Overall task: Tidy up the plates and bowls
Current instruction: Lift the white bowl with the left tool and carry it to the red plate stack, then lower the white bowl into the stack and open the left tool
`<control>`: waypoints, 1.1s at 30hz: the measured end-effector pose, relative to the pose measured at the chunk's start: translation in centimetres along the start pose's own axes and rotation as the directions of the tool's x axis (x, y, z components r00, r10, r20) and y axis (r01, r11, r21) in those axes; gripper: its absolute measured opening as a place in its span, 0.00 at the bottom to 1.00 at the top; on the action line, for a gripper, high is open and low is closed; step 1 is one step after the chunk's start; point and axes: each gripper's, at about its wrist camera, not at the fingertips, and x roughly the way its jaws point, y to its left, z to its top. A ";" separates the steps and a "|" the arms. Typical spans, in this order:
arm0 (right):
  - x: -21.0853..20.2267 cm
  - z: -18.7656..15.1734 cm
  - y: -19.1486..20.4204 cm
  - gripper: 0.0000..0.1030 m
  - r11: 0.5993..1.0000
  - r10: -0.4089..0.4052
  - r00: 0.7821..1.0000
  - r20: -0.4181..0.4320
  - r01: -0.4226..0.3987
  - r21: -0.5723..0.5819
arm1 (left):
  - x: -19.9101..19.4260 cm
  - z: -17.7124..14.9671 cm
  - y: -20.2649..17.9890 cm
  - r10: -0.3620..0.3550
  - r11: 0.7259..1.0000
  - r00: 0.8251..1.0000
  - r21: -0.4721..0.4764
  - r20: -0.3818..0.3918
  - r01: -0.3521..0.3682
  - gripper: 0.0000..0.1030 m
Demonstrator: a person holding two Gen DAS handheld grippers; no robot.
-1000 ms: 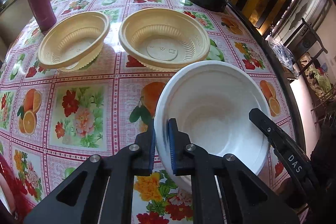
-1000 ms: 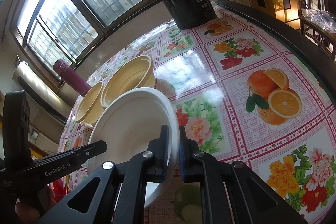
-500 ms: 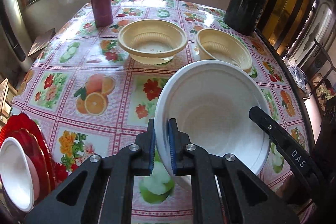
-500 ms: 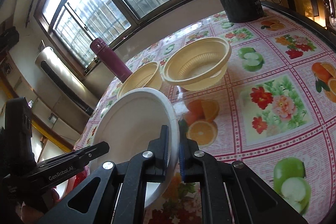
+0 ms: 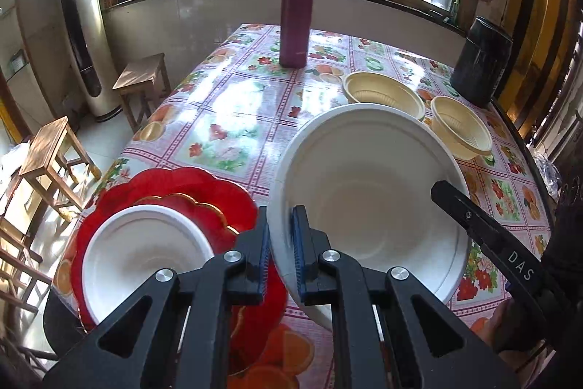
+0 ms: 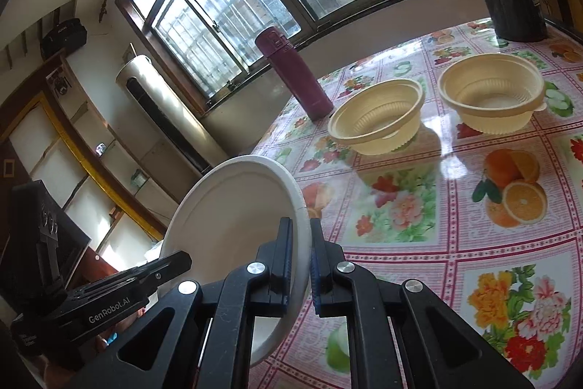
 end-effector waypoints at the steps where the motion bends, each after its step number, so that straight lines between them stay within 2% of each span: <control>1: 0.4 -0.3 0.7 0.08 1.000 0.007 1.000 -0.004 -0.007 -0.007 | -0.3 -0.1 0.6 0.008 1.000 1.000 -0.008 0.005 -0.008 0.09; 18: 7.9 -3.6 11.0 0.08 0.987 0.123 0.981 -0.147 -0.137 -0.088 | -1.3 -1.7 12.1 0.118 0.979 0.993 -0.165 -0.013 -0.118 0.09; 31: 10.4 -6.2 13.2 0.09 0.976 0.120 0.967 -0.225 -0.156 -0.150 | 0.1 -3.9 14.6 0.157 0.964 0.985 -0.205 -0.071 -0.168 0.12; 33: 10.3 -6.3 13.4 0.12 0.973 0.131 0.964 -0.232 -0.170 -0.157 | -0.1 -4.1 14.6 0.174 0.962 0.982 -0.202 -0.074 -0.186 0.12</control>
